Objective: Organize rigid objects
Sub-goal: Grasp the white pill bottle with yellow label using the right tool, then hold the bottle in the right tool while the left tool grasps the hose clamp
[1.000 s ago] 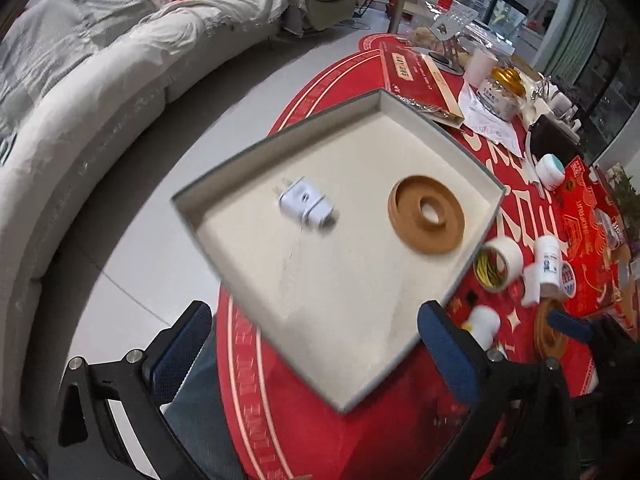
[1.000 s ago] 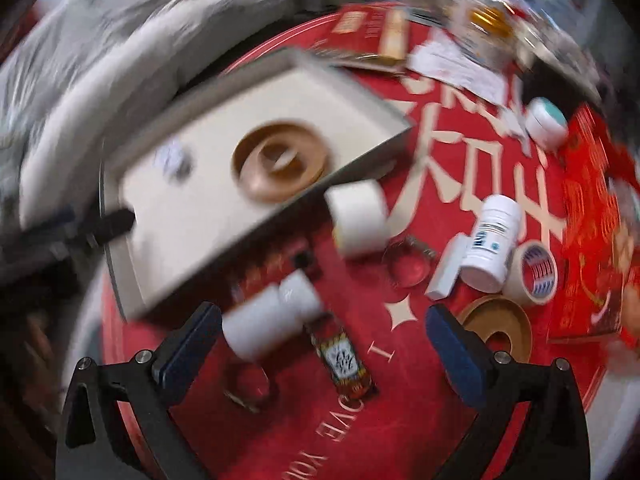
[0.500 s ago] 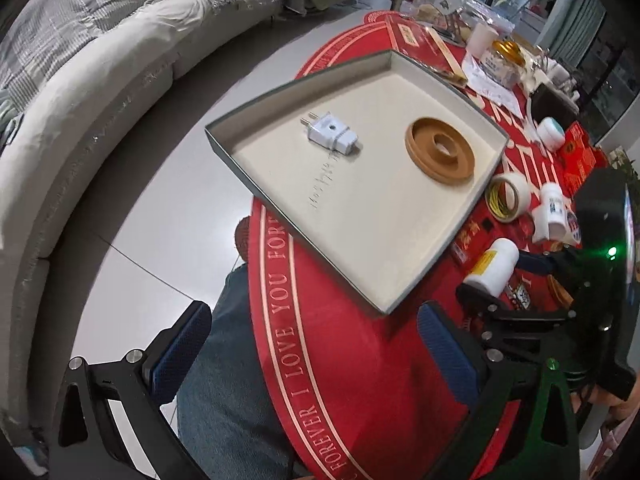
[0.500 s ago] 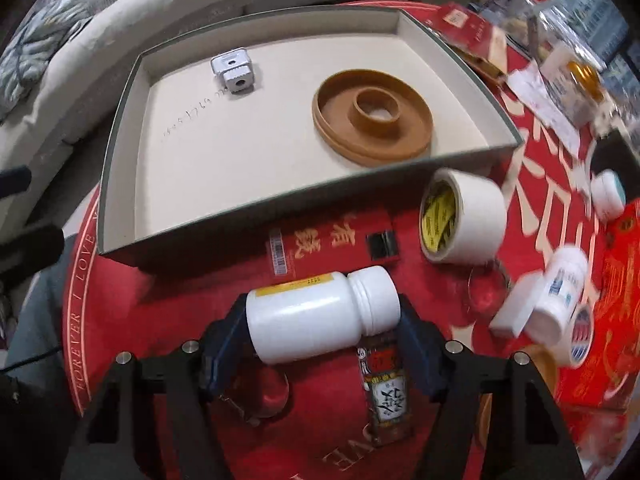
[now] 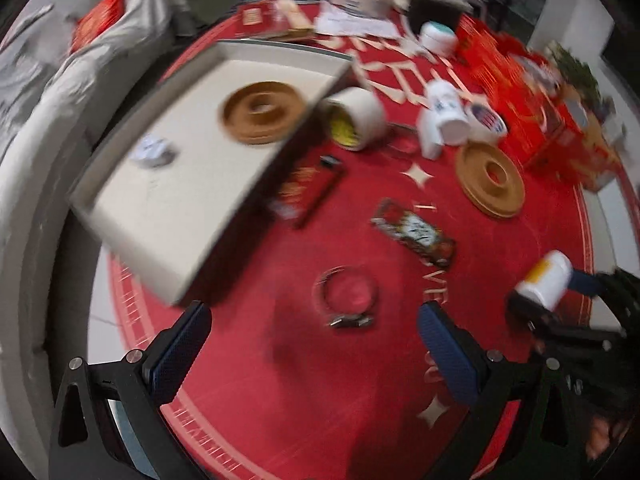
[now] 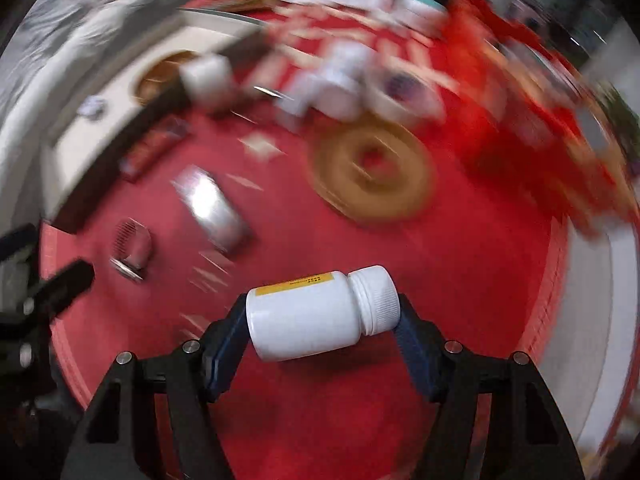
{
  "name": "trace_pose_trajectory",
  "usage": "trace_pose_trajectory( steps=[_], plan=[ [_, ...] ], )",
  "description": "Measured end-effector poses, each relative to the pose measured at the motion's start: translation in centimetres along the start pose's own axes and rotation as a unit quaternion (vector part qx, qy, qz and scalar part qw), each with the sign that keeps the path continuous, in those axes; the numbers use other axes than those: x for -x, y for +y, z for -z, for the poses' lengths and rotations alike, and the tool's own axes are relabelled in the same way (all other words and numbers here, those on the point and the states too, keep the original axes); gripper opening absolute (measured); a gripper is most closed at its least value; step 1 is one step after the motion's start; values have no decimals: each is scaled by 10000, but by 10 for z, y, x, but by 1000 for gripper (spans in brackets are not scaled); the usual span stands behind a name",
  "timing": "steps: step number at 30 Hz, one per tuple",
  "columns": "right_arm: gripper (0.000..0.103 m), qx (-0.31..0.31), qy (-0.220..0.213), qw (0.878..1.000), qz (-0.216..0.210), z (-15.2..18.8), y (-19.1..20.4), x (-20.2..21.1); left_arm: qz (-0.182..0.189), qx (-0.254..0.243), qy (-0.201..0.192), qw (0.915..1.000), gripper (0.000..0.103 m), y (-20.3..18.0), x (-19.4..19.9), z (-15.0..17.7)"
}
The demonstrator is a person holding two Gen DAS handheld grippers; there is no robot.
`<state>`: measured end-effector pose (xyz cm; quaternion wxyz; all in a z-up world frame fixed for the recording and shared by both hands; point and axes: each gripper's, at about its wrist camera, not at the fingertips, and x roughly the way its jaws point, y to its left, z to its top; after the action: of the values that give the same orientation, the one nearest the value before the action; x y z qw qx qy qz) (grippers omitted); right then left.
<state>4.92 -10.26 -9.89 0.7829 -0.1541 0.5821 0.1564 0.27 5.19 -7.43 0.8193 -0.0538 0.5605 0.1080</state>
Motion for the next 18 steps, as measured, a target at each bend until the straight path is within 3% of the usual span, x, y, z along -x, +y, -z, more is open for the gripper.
trace_pose_trajectory(
  steps=[2, 5, 7, 11, 13, 18],
  plan=[
    [70, -153, 60, 9998, 105, 14, -10, -1, -191, -74, 92, 9997, 103, -13, -12, -3],
    [94, -456, 120, 9989, 76, 25, -24, -5, -330, -18, 231, 9992, 103, -20, -29, -6],
    [94, -548, 73, 9985, 17, 29, -27, -5, -369, 83, 458, 9982, 103, -19, -44, -6],
    [96, -577, 56, 9982, -132, 27, -32, -9, -108, 418, 449, 9981, 103, -11, -49, -7],
    [103, -589, 108, 9980, -221, 24, -35, -15, -33, 471, 376, 9982, 103, -9, -50, -8],
    [103, -530, -140, 9982, -223, 28, -33, -12, -70, 550, 197, 9983, 103, -10, -49, -10]
  ],
)
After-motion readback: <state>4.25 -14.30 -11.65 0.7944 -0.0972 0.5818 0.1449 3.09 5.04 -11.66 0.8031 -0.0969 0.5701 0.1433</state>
